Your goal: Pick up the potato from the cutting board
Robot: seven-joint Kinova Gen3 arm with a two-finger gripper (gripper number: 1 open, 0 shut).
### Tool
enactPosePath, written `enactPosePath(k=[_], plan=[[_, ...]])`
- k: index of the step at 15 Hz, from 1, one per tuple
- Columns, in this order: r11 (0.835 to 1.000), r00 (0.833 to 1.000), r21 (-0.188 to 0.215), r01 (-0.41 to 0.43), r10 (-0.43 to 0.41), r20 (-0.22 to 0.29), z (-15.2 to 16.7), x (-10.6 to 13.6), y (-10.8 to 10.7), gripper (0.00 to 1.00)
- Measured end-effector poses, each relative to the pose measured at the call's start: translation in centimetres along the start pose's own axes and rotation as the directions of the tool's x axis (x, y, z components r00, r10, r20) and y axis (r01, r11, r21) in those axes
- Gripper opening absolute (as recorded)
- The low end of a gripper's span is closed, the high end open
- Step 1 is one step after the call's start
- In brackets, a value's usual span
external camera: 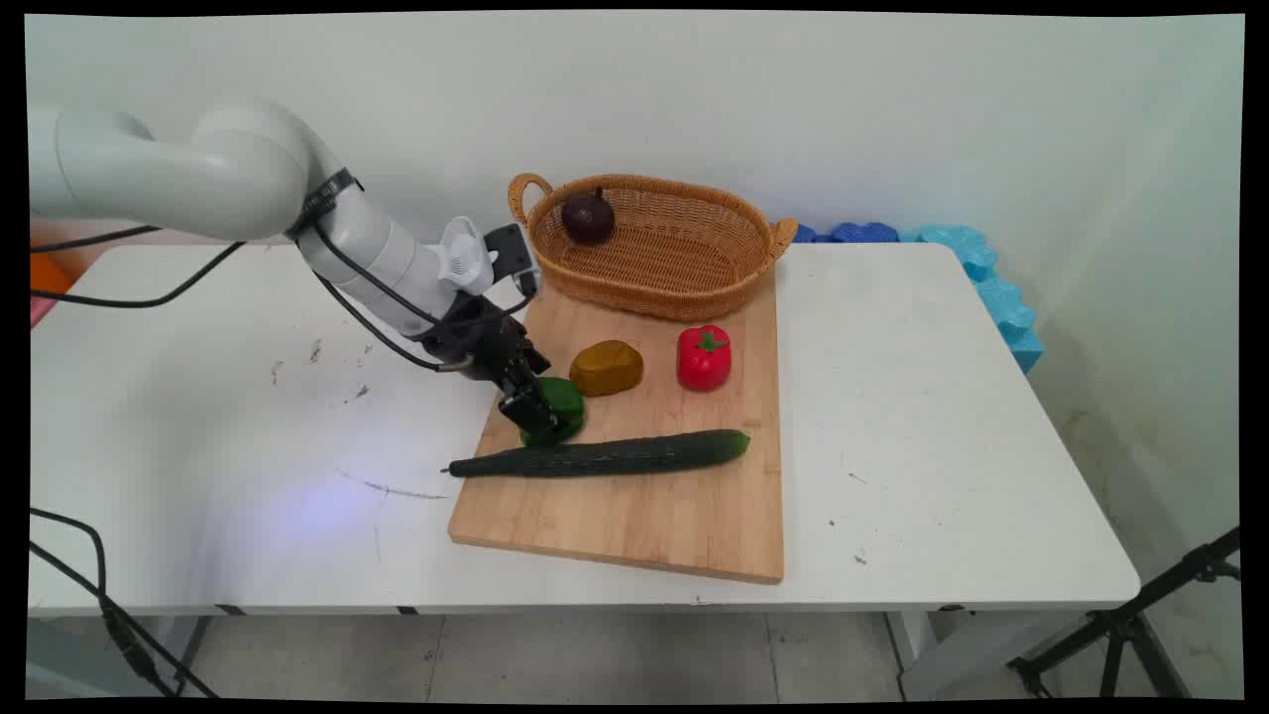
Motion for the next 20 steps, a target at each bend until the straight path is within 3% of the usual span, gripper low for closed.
enactPosePath(k=[5,13,20], plan=[[1.0,1.0,0.005,-0.009,0.009,-0.018,0.1,0.4,0.3,1.0],[1.0,0.999,0.014,0.002,-0.002,-0.034,-0.8,3.2,-0.5,1.0],[0.999,1.0,0.037,0.008,-0.007,-0.023,0.9,5.0,-1.7,1.0]])
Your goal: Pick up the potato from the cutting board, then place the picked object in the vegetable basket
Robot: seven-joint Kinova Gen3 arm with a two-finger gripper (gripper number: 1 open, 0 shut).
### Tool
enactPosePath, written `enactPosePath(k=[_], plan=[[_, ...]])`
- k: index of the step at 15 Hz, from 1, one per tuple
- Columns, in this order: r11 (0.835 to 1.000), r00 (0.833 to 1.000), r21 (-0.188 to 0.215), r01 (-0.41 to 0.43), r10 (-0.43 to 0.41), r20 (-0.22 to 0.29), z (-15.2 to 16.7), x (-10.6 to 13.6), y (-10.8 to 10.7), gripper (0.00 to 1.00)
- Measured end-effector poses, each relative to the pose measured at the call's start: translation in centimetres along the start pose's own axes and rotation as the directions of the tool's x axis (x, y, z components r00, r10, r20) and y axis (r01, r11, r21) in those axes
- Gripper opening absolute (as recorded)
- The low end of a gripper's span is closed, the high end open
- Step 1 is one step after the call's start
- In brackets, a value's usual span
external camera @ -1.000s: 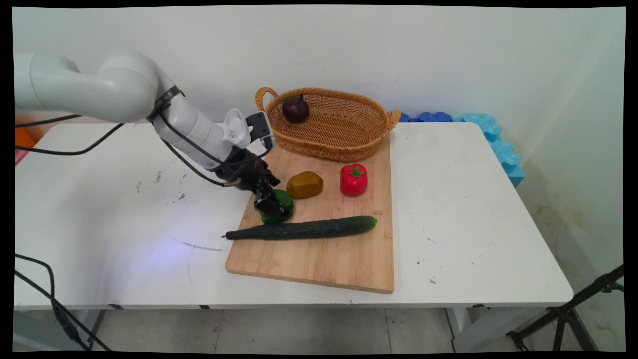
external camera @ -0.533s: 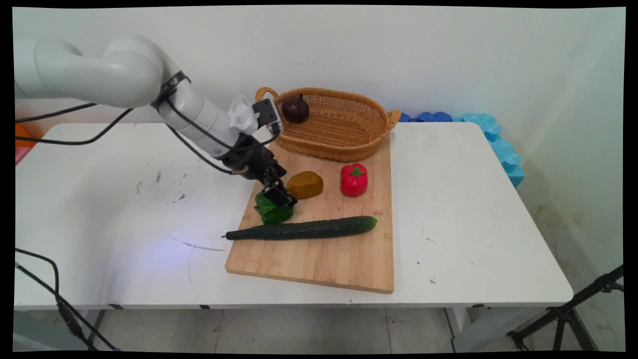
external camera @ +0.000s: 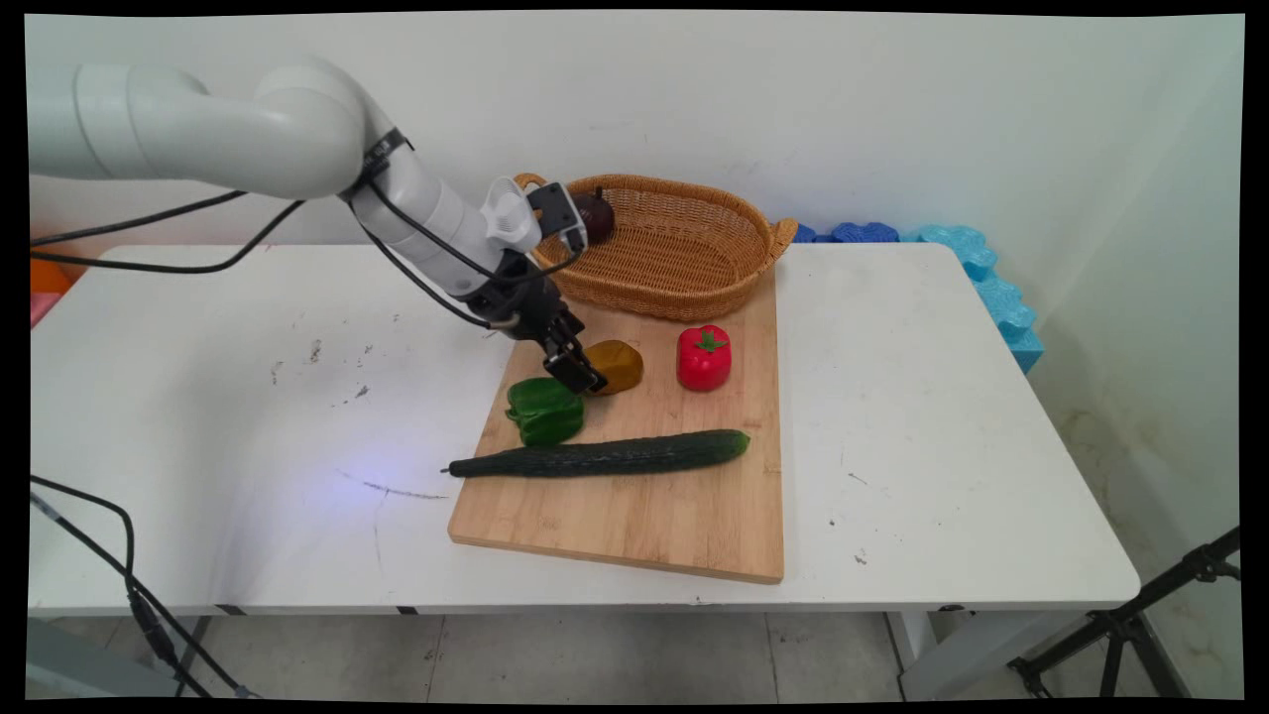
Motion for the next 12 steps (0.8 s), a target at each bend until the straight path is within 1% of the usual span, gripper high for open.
enactPosePath(k=[7,8,12], plan=[[1.0,1.0,0.005,-0.002,0.002,0.015,3.0,0.4,-0.3,1.0],[1.0,1.0,0.005,-0.004,0.003,0.014,3.2,0.5,-0.3,0.0],[1.0,1.0,0.008,-0.014,0.014,0.008,3.9,0.7,-0.4,0.0]])
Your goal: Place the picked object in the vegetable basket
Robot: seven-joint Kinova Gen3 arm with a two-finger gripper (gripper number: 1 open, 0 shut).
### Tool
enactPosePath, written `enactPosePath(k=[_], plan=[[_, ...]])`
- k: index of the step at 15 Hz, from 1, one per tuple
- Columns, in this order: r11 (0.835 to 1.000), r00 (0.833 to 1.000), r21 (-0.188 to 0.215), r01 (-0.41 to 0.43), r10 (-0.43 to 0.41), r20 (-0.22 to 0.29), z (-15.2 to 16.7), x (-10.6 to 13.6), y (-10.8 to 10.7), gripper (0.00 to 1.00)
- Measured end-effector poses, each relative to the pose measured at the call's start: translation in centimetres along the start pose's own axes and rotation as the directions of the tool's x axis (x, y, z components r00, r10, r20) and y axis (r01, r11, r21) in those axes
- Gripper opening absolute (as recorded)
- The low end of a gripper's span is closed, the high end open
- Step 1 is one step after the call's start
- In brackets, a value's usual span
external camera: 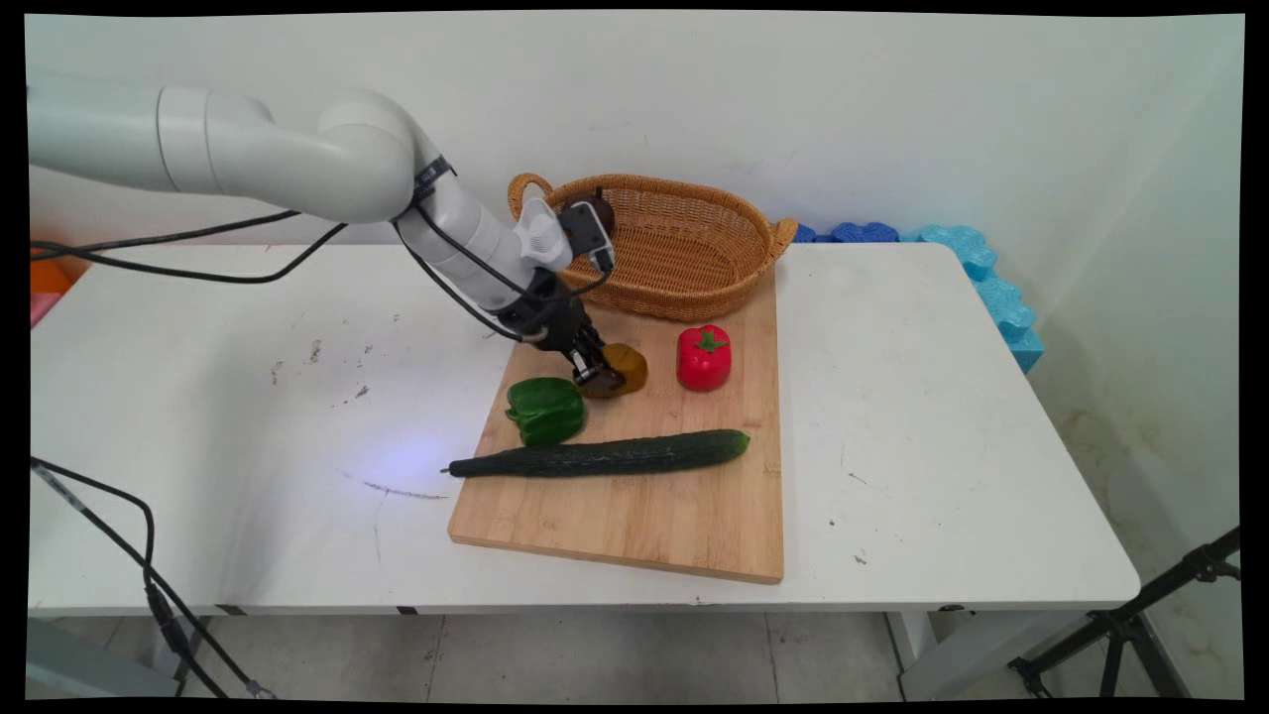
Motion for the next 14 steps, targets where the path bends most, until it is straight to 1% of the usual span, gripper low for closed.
enactPosePath(k=[4,9,14], plan=[[1.0,1.0,0.006,-0.024,0.024,-0.013,-0.3,0.5,-0.2,0.0],[0.998,0.998,0.025,-0.052,0.053,-0.046,-2.4,2.1,-1.4,0.0],[0.995,0.992,0.047,-0.086,0.09,-0.093,-4.4,5.1,-3.9,0.0]])
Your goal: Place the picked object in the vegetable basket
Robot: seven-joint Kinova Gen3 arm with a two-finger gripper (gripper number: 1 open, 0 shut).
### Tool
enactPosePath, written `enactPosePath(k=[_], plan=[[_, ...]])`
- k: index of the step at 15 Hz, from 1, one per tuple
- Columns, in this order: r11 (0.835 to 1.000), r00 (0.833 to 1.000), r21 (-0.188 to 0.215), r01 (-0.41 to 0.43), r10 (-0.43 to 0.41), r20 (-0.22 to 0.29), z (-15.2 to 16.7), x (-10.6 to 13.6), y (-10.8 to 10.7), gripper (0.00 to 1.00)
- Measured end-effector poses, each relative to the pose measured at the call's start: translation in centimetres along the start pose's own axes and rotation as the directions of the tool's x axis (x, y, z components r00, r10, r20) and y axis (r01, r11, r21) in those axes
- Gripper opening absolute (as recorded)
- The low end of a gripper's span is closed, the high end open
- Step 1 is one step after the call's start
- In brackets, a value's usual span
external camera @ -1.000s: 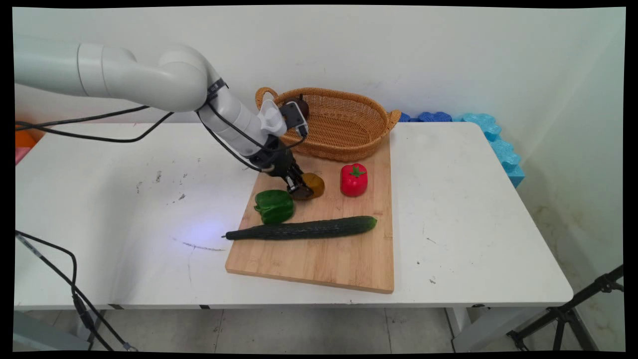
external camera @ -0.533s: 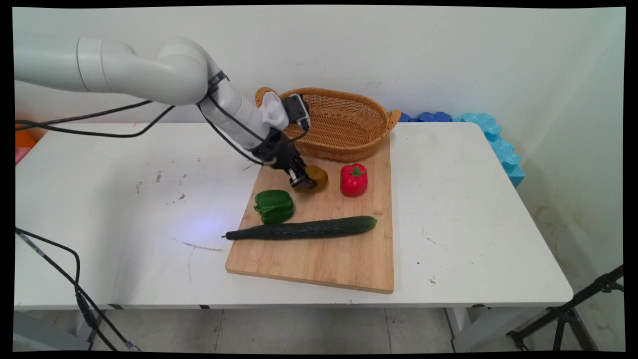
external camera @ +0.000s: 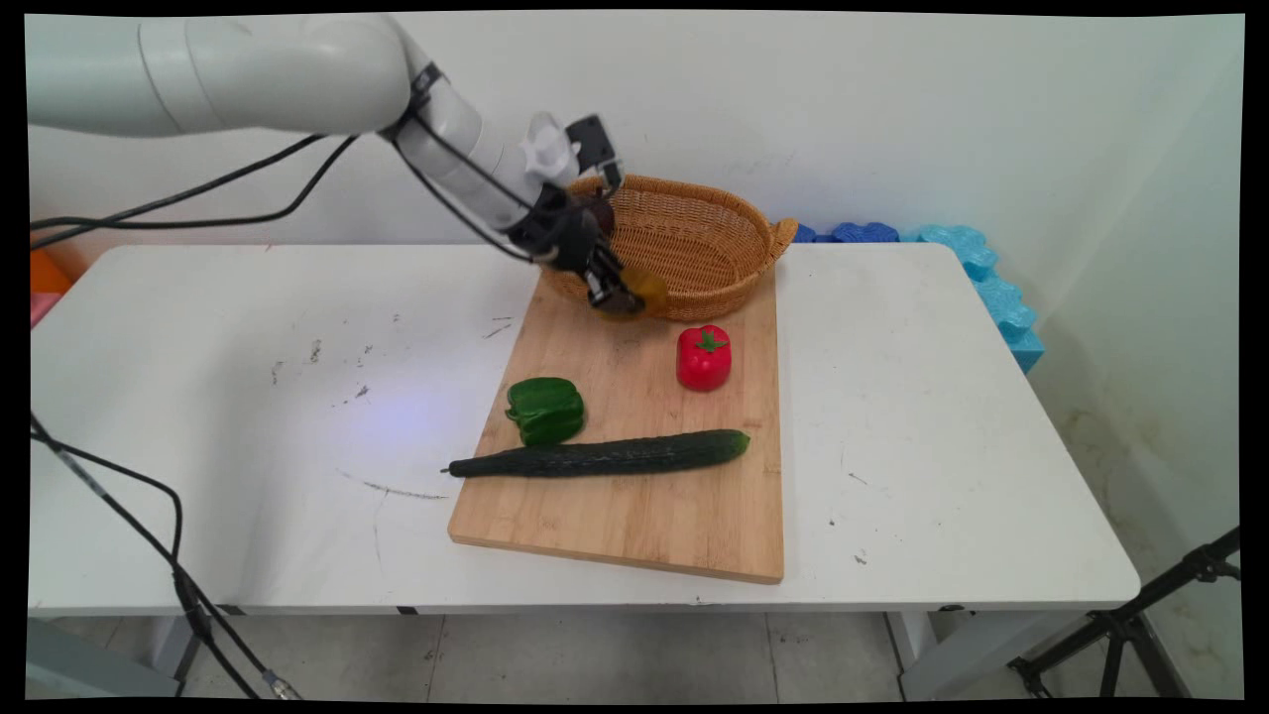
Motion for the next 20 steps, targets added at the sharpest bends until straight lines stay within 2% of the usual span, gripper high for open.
enactPosePath(k=[6,12,15,19,20], plan=[[0.998,0.999,0.054,-0.022,0.024,-0.036,0.6,3.0,-4.6,0.0],[0.995,0.999,0.1,-0.006,0.011,-0.047,4.5,4.3,-9.1,0.0],[0.994,0.998,0.109,0.018,-0.012,-0.054,6.8,4.6,-10.6,0.0],[0.993,0.997,0.11,0.041,-0.033,-0.067,8.7,5.1,-11.6,0.0],[0.993,0.997,0.109,0.046,-0.038,-0.072,9.2,5.2,-11.8,1.0]])
